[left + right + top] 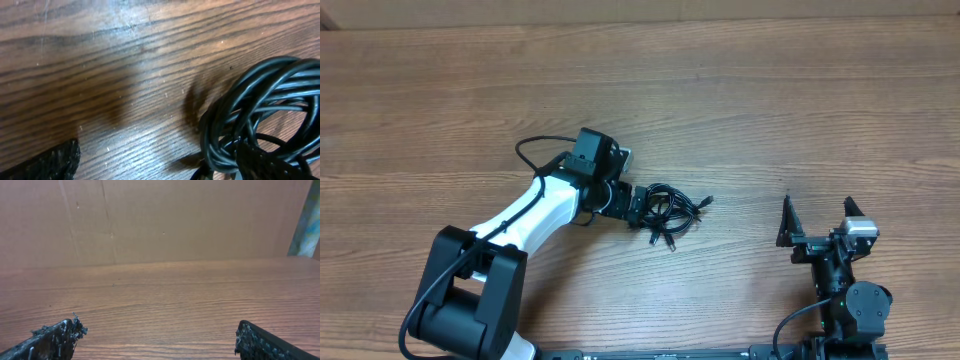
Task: Untangle cables
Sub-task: 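Close the left gripper on the black cable bundle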
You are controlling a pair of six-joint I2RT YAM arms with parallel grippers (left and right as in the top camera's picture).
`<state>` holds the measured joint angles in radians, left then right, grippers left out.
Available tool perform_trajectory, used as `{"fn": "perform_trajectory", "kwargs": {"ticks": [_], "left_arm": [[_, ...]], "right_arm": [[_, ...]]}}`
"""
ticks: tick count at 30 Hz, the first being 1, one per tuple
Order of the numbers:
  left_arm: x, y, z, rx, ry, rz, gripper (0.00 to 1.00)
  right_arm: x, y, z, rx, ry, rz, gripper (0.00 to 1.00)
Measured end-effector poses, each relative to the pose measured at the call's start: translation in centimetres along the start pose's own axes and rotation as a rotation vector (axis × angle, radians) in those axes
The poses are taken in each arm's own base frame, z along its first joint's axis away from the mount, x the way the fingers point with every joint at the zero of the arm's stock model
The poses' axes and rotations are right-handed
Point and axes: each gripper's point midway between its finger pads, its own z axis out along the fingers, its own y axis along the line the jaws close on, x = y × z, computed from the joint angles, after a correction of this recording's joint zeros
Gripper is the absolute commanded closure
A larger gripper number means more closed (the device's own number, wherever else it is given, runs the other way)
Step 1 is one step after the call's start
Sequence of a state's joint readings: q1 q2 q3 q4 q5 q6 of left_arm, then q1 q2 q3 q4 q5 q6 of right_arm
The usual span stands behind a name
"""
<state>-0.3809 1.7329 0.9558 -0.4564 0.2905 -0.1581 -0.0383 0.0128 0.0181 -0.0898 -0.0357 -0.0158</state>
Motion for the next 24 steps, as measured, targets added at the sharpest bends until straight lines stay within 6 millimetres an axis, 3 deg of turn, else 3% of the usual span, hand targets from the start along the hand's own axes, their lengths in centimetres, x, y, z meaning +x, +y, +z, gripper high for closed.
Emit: {"fn": "perform_trajectory", "kwargs": {"ticks": [12, 24], "left_arm": [[-1.2, -2.3, 0.5, 0.024, -0.056, 0.077, 0.00], [-1.8, -2.5, 0.4, 0.029, -0.081, 0.086, 0.01]], "right_arm": [[0.0, 0.0, 0.0, 0.000, 0.000, 0.000, 0.00], [0.0, 0.0, 0.0, 0.000, 0.000, 0.000, 0.00]]}}
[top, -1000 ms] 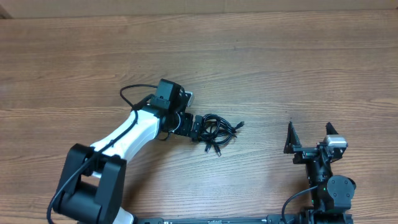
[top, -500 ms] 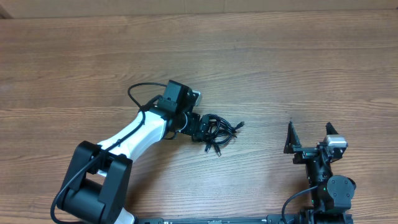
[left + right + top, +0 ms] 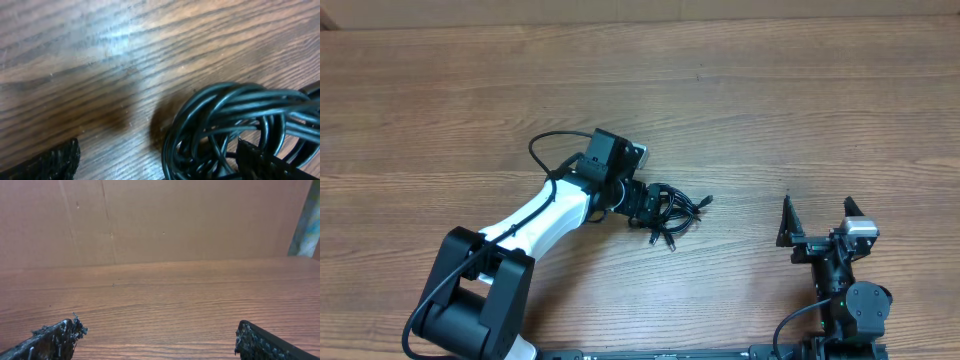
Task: Untangle cables
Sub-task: 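Close the left gripper on the black cable bundle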
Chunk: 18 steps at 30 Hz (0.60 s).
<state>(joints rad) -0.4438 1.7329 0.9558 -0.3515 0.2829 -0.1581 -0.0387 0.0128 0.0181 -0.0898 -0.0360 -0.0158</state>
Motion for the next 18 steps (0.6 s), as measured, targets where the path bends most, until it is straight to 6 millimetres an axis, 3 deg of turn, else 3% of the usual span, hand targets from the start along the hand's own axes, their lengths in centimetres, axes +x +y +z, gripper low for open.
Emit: {"fn": "perform_trajectory", "kwargs": {"ticks": [18], "left_arm": [[1.0, -0.8, 0.4, -0.044, 0.033, 0.041, 0.00]], "right_arm": [[0.0, 0.0, 0.0, 0.000, 0.000, 0.000, 0.00]]}}
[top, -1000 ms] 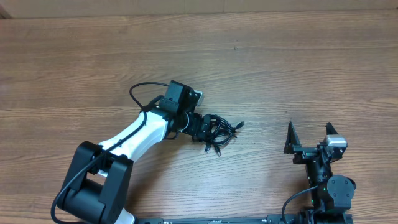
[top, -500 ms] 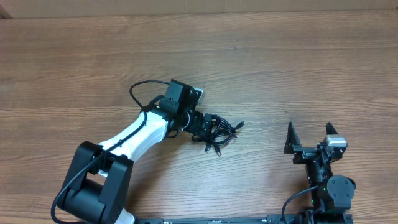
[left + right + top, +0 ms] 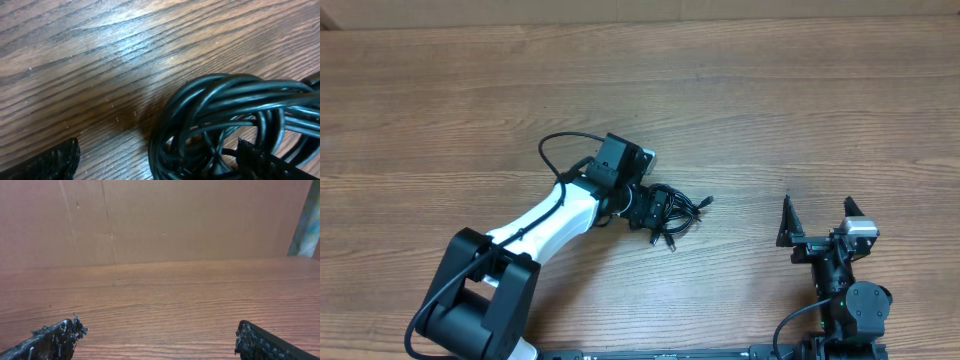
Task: Untangle cables
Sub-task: 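Close the left gripper on the black cable bundle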
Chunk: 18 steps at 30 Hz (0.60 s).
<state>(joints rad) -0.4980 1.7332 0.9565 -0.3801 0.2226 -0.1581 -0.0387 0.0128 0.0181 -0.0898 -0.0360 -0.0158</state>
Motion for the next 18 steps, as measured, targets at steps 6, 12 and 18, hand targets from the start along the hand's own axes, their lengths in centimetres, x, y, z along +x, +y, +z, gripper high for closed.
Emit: {"fn": "perform_trajectory", "kwargs": {"ticks": [6, 12, 18], "left_arm": [[0.1, 0.8, 0.0, -0.044, 0.002, -0.005, 0.18], [0.1, 1.0, 0.0, -0.060, 0.000, -0.002, 0.33], [0.5, 1.3, 0.6, -0.063, 0.019, -0.006, 0.28]], "right_arm": [[0.0, 0.0, 0.0, -0.001, 0.000, 0.000, 0.00], [0.0, 0.0, 0.0, 0.000, 0.000, 0.000, 0.00], [0.0, 0.0, 0.0, 0.000, 0.000, 0.000, 0.00]]}}
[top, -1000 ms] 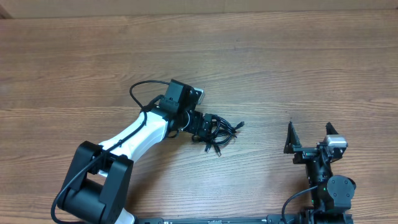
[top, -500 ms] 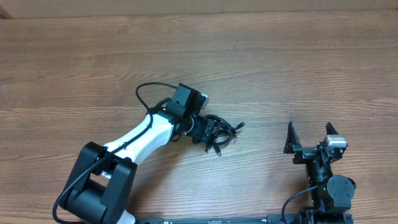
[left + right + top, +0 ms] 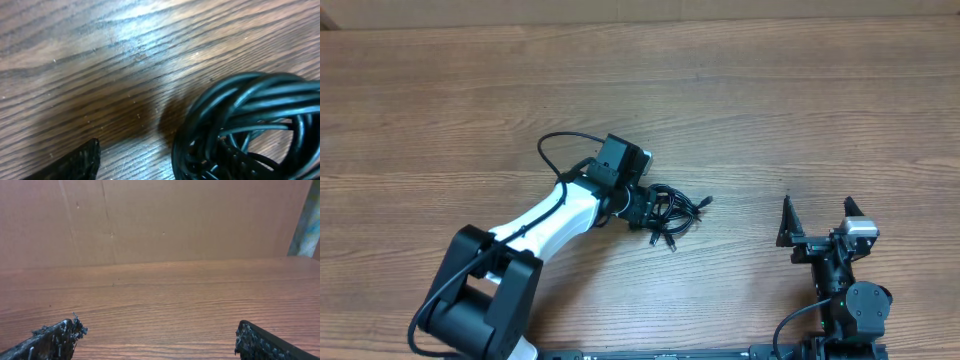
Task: Untangle cables
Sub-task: 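Close the left gripper on the black cable bundle, then lift the cable bundle with the left gripper off the table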
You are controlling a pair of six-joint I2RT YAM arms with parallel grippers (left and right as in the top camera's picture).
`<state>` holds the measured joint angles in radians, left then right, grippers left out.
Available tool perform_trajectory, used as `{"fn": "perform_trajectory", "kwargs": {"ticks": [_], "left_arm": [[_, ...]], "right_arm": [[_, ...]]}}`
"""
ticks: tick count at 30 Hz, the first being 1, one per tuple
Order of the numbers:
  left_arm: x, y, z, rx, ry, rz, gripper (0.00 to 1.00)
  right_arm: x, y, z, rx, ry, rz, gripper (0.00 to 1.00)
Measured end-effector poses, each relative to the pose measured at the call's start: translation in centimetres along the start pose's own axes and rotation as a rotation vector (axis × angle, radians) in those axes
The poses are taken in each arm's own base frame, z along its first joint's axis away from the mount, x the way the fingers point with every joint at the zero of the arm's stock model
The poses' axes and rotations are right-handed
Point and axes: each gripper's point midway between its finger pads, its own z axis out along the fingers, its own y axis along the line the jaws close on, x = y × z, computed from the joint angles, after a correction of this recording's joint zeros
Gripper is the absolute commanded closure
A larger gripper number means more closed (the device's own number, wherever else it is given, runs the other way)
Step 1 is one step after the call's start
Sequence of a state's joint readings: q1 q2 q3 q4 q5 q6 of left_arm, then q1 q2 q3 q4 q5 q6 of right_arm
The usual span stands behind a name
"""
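A tangled bundle of black cables (image 3: pixel 672 211) lies on the wooden table (image 3: pixel 770 120) near the middle. My left gripper (image 3: pixel 642 208) is down at the bundle's left end. In the left wrist view the coils (image 3: pixel 250 120) fill the lower right. One dark finger (image 3: pixel 80 162) shows at the lower left, apart from the coils. The other finger is lost among the dark strands. My left gripper (image 3: pixel 165 159) is open, with the coil's left edge between its jaws. My right gripper (image 3: pixel 817 215) stands open near the front right, holding nothing (image 3: pixel 157 332).
Loose plug ends (image 3: pixel 667 240) stick out of the bundle toward the front, and one end (image 3: pixel 706 201) points right. A brown cardboard wall (image 3: pixel 160 220) rises behind the table's far edge.
In the left wrist view the left finger has moved inward toward the coils, so the jaws stand narrower. The bundle sits slightly further right in that view. The right arm has not moved.
My left gripper stood open just left of the bundle, with the coils at the view's right edge. Then it was further right, with the coils between its fingers. Now its jaws are narrower around the coil's left end. My right gripper stayed open and still.
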<state>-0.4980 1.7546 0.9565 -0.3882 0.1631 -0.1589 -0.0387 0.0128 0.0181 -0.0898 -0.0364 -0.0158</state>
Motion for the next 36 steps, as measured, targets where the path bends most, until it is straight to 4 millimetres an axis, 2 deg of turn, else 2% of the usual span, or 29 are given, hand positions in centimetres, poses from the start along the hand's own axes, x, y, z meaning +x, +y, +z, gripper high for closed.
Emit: {"fn": "perform_trajectory", "kwargs": {"ticks": [6, 9, 11, 19, 22, 29, 36], "left_arm": [[0.4, -0.5, 0.8, 0.036, 0.025, -0.012, 0.66], [0.4, -0.7, 0.8, 0.047, 0.028, -0.014, 0.89], [0.3, -0.8, 0.8, 0.054, 0.026, -0.015, 0.96], [0.1, -1.0, 0.7, 0.064, 0.023, -0.054, 0.96], [0.3, -1.7, 0.7, 0.106, 0.035, -0.067, 0.96], [0.6, -4.1, -0.3, 0.318, 0.085, -0.166, 0.96], [-0.6, -3.2, -2.4, 0.508, 0.104, -0.396, 0.96]], "right_arm": [[0.0, 0.0, 0.0, 0.000, 0.000, 0.000, 0.00], [0.0, 0.0, 0.0, 0.000, 0.000, 0.000, 0.00], [0.0, 0.0, 0.0, 0.000, 0.000, 0.000, 0.00], [0.0, 0.0, 0.0, 0.000, 0.000, 0.000, 0.00], [0.0, 0.0, 0.0, 0.001, 0.000, 0.000, 0.00], [0.0, 0.0, 0.0, 0.000, 0.000, 0.000, 0.00], [0.0, 0.0, 0.0, 0.000, 0.000, 0.000, 0.00]]}}
